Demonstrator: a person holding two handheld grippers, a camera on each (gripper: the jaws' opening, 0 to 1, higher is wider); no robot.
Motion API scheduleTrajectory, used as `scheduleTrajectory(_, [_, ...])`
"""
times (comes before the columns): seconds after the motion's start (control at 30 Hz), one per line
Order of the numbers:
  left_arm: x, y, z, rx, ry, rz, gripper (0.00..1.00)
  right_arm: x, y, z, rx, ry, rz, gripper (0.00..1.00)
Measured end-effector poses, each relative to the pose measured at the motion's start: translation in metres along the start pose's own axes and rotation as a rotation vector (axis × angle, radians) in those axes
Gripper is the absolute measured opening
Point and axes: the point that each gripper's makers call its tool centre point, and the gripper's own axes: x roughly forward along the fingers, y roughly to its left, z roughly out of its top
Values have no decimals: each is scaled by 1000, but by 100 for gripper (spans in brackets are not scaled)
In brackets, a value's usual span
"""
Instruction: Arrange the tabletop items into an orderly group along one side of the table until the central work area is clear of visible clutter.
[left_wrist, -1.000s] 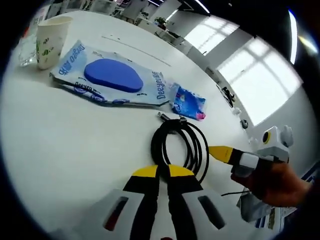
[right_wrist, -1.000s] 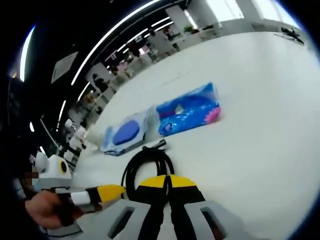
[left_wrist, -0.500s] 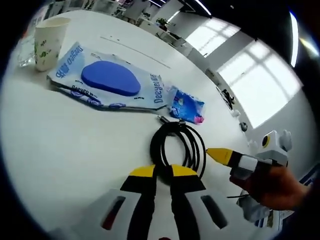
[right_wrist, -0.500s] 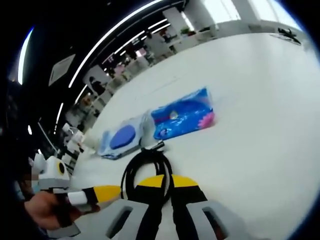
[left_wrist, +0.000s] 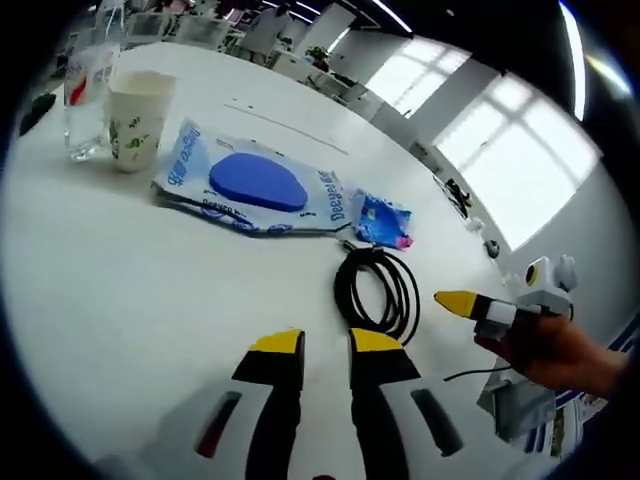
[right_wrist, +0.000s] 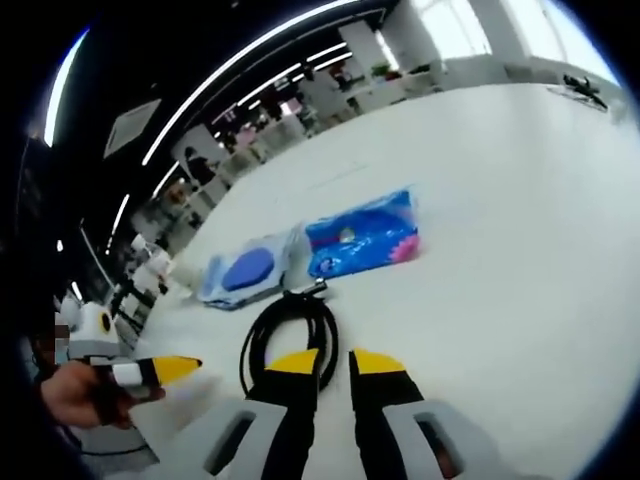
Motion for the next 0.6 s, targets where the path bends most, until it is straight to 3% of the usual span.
scheduleTrajectory(0.23, [-43,40,7,17,-38,43,18,-19,7,4,-63,-24,23,10])
scheduleTrajectory(0.6, [-110,91,26,-32,-143,97,25,-55,14,9,-149,-55,21,24])
